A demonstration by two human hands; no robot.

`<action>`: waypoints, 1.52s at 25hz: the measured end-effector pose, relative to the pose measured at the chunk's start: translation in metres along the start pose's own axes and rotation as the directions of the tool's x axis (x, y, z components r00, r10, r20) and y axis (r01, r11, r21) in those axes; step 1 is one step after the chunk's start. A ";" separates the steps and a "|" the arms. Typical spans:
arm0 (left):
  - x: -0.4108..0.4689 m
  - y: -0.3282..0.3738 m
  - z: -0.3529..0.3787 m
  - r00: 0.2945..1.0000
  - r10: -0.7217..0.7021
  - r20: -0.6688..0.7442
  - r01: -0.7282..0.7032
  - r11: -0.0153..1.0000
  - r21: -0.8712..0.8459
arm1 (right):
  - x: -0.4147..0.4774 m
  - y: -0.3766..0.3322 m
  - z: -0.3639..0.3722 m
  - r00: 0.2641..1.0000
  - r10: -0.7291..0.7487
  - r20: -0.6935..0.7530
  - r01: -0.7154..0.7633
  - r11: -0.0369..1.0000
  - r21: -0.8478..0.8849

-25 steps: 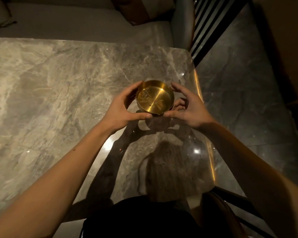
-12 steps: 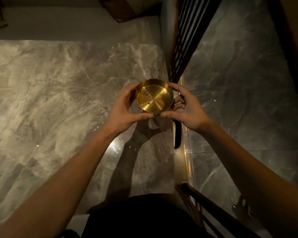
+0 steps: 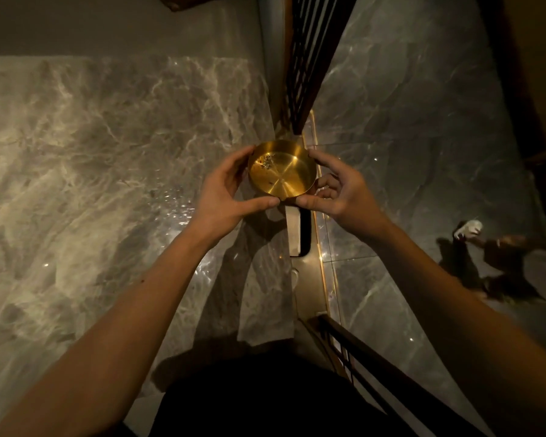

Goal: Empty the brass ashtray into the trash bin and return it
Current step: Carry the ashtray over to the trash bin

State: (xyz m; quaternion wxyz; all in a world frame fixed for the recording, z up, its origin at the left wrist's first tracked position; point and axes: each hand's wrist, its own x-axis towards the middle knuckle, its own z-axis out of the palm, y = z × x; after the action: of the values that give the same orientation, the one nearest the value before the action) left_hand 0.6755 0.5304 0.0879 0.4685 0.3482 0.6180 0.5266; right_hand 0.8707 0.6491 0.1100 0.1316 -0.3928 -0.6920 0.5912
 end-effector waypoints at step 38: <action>0.142 -0.337 0.196 0.722 -0.687 -0.086 0.688 0.726 -0.025 | 0.090 0.412 -0.044 0.841 0.507 0.187 -0.540 0.800 0.261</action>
State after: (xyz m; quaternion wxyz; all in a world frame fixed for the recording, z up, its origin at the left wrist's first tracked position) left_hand 0.8369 0.6567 -0.2727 0.6005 0.0725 0.7256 0.3280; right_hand 0.9999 0.7405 -0.2837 -0.0159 -0.5112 -0.4630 0.7239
